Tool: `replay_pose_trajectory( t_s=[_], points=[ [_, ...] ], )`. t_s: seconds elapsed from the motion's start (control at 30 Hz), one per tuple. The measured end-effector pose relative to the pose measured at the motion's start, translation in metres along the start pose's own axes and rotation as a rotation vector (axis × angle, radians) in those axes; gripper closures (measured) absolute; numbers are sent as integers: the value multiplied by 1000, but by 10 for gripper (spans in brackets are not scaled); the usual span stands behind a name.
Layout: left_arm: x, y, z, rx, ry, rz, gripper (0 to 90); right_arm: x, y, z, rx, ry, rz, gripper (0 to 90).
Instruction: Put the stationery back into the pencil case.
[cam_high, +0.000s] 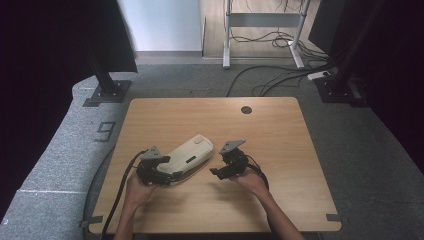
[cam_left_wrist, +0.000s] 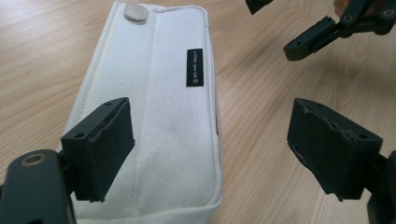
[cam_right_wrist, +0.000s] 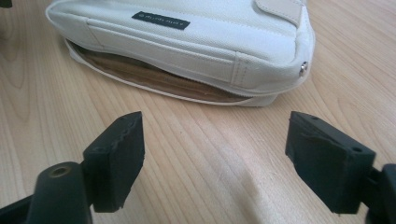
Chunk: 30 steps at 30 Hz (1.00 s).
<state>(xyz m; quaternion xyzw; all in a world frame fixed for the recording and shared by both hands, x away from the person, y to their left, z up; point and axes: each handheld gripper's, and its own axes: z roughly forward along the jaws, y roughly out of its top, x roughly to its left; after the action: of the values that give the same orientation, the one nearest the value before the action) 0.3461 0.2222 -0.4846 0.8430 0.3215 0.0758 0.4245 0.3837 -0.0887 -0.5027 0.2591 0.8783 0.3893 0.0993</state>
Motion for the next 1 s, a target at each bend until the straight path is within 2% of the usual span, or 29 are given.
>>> replay_pose_trajectory(
  t_s=[0.27, 0.43, 0.6, 1.0],
  points=[
    [-4, 0, -10, 0, 12, 33, 140, -1, -7, -12, -7, -19, 8, 138],
    [-6, -2, -16, 11, 55, 58, 109, -4, -12, -23, -11, -43, 5, 133],
    [-8, -6, -20, 35, 78, 72, 58, -7, -20, -36, -16, -67, 11, 127],
    [-9, -20, -29, 26, 102, 46, 0, -16, -42, -65, -35, -117, 41, 98]
  ],
)
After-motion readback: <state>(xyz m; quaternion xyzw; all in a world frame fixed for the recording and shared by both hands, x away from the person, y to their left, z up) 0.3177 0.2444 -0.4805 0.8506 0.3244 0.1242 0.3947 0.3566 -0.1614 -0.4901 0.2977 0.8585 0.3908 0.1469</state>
